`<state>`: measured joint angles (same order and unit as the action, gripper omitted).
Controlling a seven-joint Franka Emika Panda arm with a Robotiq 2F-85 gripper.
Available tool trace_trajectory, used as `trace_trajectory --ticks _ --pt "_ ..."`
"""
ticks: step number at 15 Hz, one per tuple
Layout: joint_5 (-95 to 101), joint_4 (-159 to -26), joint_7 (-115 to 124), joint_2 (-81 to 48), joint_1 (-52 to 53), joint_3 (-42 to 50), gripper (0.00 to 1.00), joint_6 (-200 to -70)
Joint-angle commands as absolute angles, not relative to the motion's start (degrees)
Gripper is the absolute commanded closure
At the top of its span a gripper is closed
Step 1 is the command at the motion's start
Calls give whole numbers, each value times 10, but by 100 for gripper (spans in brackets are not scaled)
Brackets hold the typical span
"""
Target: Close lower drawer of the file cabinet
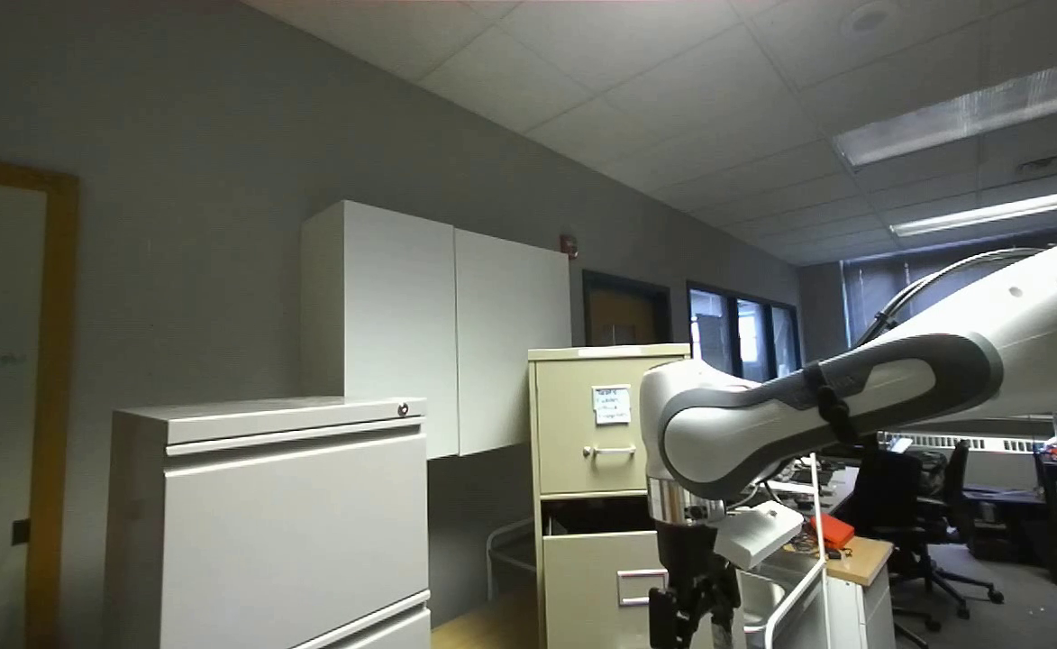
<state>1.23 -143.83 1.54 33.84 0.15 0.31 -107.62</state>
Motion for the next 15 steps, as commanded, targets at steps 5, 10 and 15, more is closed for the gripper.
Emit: trace_trajectory --ticks 5,10,15 --pt "93 -1456 75 319 -37 -22 0 -1134" --pt "196 -1449 175 243 -59 -70 33 -1294" --pt "422 -1432 312 154 -100 -157 74 -1413"
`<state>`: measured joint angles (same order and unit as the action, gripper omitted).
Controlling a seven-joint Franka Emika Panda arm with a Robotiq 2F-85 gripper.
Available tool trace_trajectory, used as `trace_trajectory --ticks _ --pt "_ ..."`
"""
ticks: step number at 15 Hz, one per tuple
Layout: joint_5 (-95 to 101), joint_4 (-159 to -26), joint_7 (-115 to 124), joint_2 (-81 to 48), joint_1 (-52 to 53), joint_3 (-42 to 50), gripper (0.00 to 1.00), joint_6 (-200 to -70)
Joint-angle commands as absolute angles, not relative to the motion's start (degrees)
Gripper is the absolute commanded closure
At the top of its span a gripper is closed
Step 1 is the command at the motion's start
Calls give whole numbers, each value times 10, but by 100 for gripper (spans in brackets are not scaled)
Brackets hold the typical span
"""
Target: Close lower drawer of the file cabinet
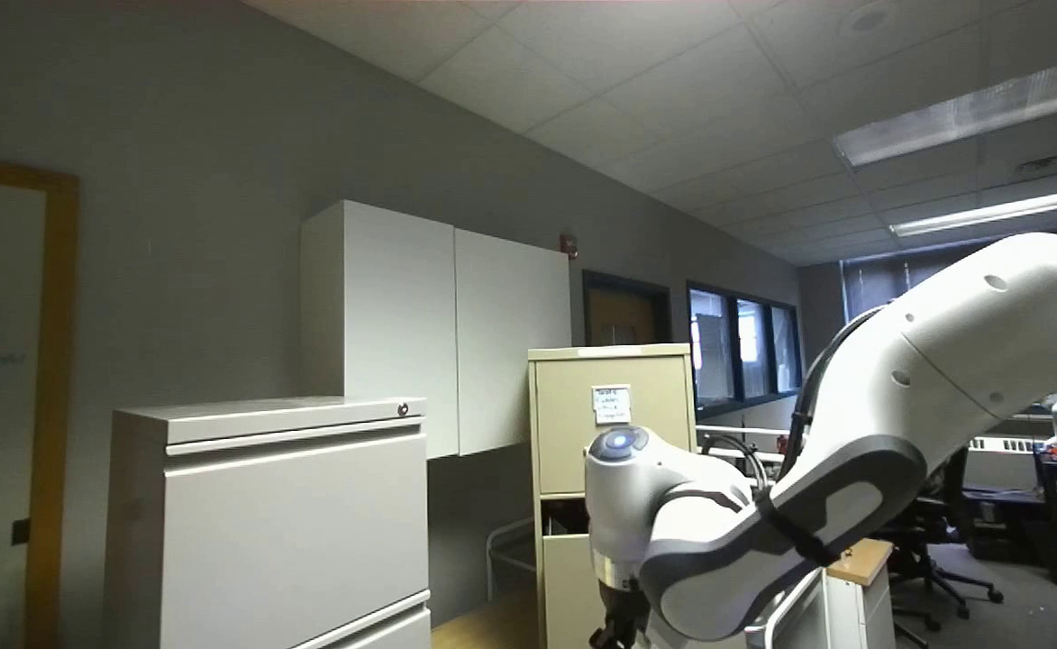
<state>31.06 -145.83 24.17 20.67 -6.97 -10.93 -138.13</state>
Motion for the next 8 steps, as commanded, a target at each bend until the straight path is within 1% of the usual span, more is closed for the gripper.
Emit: trace_trajectory --ticks 1,2,3,4,8 --pt "471 -1428 338 142 -122 -185 81 -1423" --pt "522 -1426 361 130 -135 -203 90 -1428" --pt "572 -1422 383 120 -150 -221 97 -1431" --pt "620 -1419 402 111 -160 -235 100 -1432" --pt "816 -1395 467 73 -186 -266 100 -1424"
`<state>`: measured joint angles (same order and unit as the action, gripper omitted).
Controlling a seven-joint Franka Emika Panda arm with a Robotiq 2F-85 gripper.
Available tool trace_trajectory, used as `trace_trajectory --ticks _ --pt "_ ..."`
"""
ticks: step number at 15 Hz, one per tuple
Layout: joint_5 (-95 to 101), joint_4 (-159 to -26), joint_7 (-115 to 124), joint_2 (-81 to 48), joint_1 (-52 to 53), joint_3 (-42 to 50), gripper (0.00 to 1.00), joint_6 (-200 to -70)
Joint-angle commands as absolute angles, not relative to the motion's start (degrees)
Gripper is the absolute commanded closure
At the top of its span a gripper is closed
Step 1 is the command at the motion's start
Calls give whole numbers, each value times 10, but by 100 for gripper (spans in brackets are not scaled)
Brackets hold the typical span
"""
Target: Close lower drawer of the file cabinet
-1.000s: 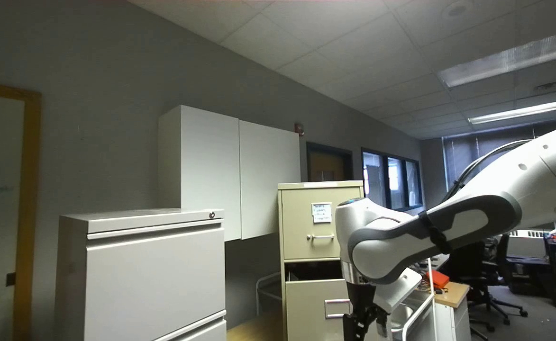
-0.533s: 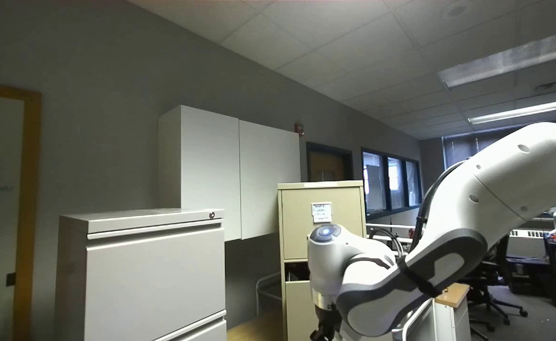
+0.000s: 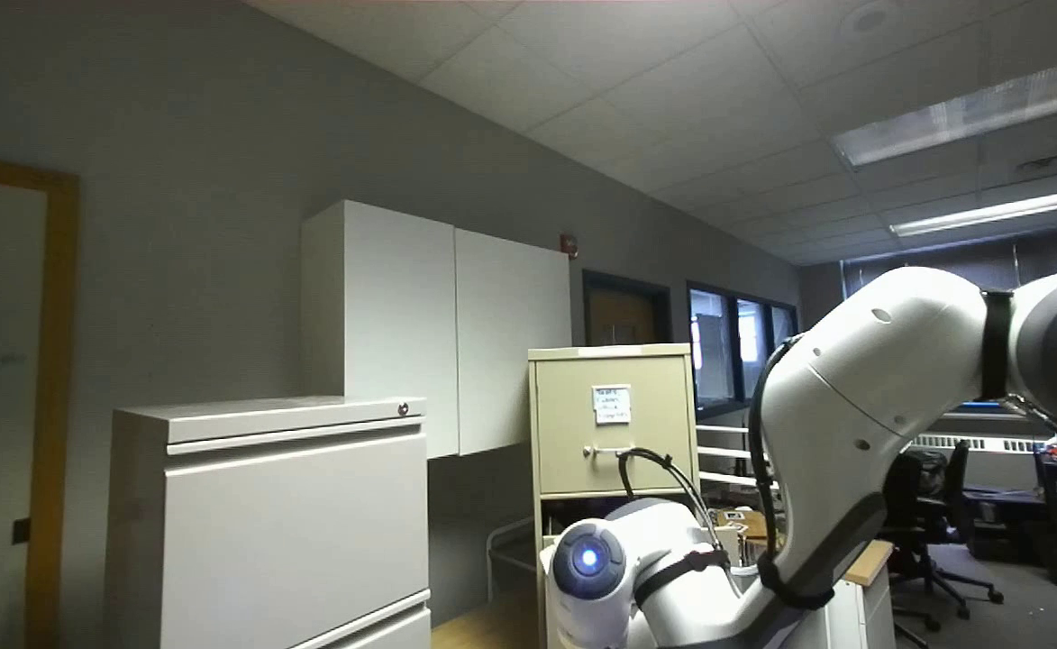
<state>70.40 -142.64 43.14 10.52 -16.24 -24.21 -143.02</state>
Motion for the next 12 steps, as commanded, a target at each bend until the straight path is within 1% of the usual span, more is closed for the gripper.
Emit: trace_trajectory --ticks 1,6,7,8,10,12 --pt "864 -1387 477 63 -192 -268 100 -1424" --pt "1105 -1341 524 17 -216 -256 100 -1394" --pt "1152 -1331 530 3 -127 -158 100 -1372" --pt "1199 -1320 543 -11 -125 -141 100 -1359" --pt "1294 -1295 596 -56 -110 -75 100 -1339" --pt "1319 -1269 623 -87 -102 -36 100 -1337"
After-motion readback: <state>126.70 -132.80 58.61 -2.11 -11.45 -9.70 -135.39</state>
